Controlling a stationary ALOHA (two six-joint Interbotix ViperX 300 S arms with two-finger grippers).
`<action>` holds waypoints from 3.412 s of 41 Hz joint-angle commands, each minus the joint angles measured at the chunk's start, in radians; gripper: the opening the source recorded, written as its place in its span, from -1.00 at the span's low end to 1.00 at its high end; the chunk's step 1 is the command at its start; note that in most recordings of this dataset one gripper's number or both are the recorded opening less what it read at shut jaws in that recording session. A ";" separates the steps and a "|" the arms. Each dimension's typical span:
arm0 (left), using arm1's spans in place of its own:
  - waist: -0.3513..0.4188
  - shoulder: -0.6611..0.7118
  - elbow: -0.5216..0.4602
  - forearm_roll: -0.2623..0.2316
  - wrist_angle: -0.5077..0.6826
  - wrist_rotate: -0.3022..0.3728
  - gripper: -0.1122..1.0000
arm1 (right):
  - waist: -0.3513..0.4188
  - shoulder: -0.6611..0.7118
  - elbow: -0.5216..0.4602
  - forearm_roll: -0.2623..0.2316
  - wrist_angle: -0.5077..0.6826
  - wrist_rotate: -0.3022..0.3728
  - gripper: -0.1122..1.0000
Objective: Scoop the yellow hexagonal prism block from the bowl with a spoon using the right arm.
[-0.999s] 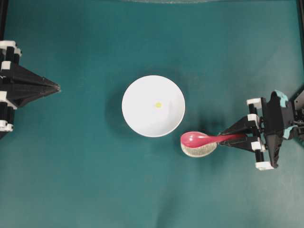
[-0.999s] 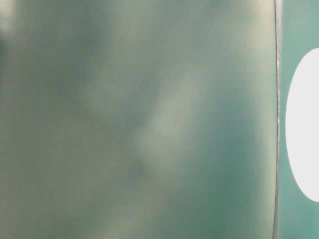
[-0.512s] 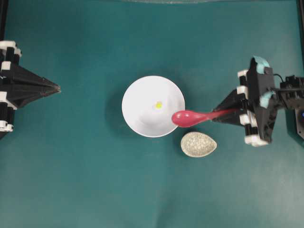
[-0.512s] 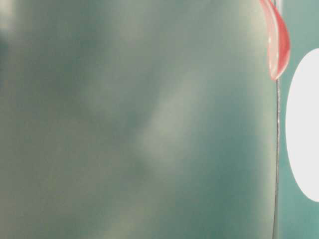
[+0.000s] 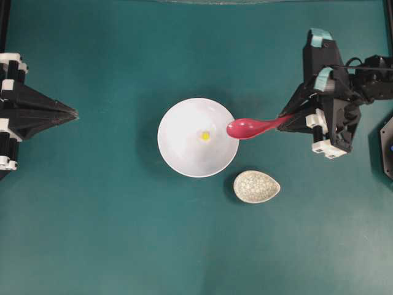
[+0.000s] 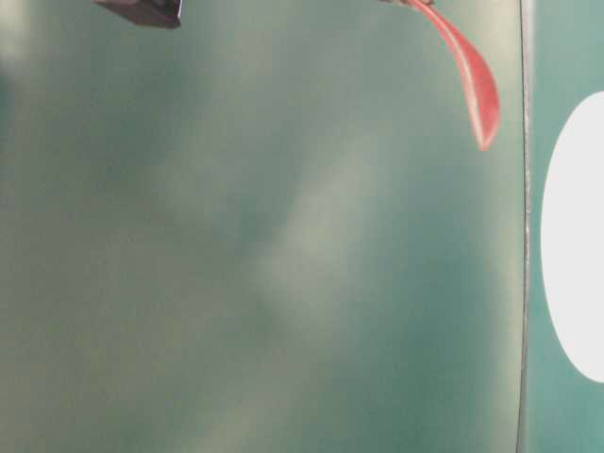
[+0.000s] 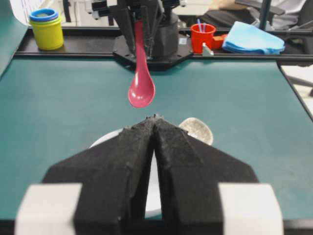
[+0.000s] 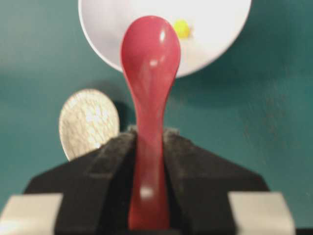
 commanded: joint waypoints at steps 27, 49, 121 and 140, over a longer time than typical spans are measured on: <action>-0.002 0.009 -0.028 0.003 -0.006 0.005 -0.74 | -0.003 0.324 -0.370 -0.156 0.322 0.097 -0.40; -0.002 0.011 -0.028 0.003 -0.006 0.015 -0.74 | -0.003 0.476 -0.486 -0.164 0.439 0.097 -0.40; -0.002 0.009 -0.028 0.005 -0.017 0.018 -0.74 | 0.020 0.563 -0.641 -0.169 0.362 0.097 -0.42; -0.002 0.011 -0.028 0.005 -0.017 0.018 -0.74 | 0.038 0.500 -0.572 -0.173 0.508 0.098 -0.42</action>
